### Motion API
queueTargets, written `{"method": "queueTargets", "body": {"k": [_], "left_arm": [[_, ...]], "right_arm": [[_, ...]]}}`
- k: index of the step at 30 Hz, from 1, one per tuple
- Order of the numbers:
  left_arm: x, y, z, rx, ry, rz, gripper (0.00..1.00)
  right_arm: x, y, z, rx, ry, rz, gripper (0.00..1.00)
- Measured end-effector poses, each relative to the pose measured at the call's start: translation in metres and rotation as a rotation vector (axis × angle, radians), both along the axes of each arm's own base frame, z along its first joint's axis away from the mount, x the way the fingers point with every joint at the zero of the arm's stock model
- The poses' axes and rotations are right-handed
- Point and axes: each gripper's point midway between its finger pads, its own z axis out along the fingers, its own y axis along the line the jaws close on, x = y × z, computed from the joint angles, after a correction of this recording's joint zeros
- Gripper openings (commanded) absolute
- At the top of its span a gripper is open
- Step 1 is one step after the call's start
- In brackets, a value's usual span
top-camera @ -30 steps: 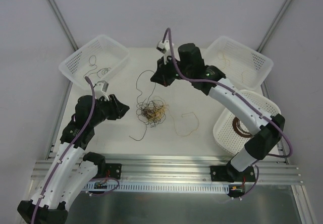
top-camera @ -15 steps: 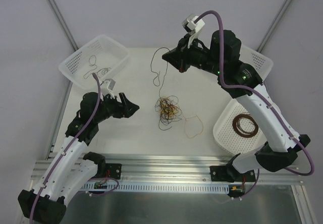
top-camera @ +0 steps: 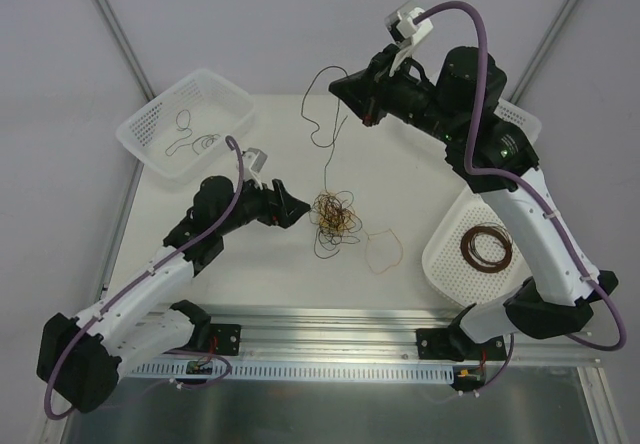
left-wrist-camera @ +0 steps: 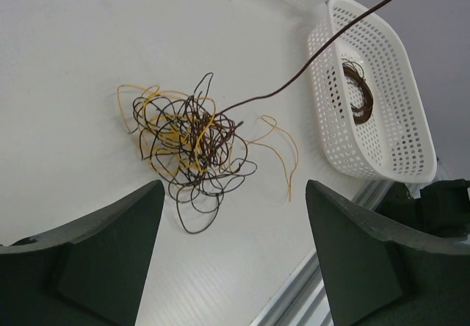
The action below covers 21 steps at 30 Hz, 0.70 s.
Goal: Untangle the cables
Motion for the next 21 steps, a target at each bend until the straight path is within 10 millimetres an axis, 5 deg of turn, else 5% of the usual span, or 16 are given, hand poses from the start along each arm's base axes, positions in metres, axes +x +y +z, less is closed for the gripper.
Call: {"method": "queueTargets", "body": {"k": [7, 17, 18, 21], "left_arm": [[0.020, -0.038, -0.014, 0.032, -0.065, -0.049, 0.74], [0.056, -0.065, -0.025, 0.081, -0.155, 0.038, 0.46], [0.061, -0.065, -0.026, 0.085, -0.160, 0.059, 0.41], [0.073, -0.061, -0.028, 0.090, -0.169, 0.121, 0.00]], "right_arm": [[0.003, 0.005, -0.013, 0.006, 0.054, 0.001, 0.01], [0.003, 0.005, -0.035, -0.012, 0.105, -0.002, 0.01], [0.001, 0.004, -0.035, -0.012, 0.106, -0.004, 0.01], [-0.004, -0.003, -0.036, -0.011, 0.105, -0.011, 0.01]]}}
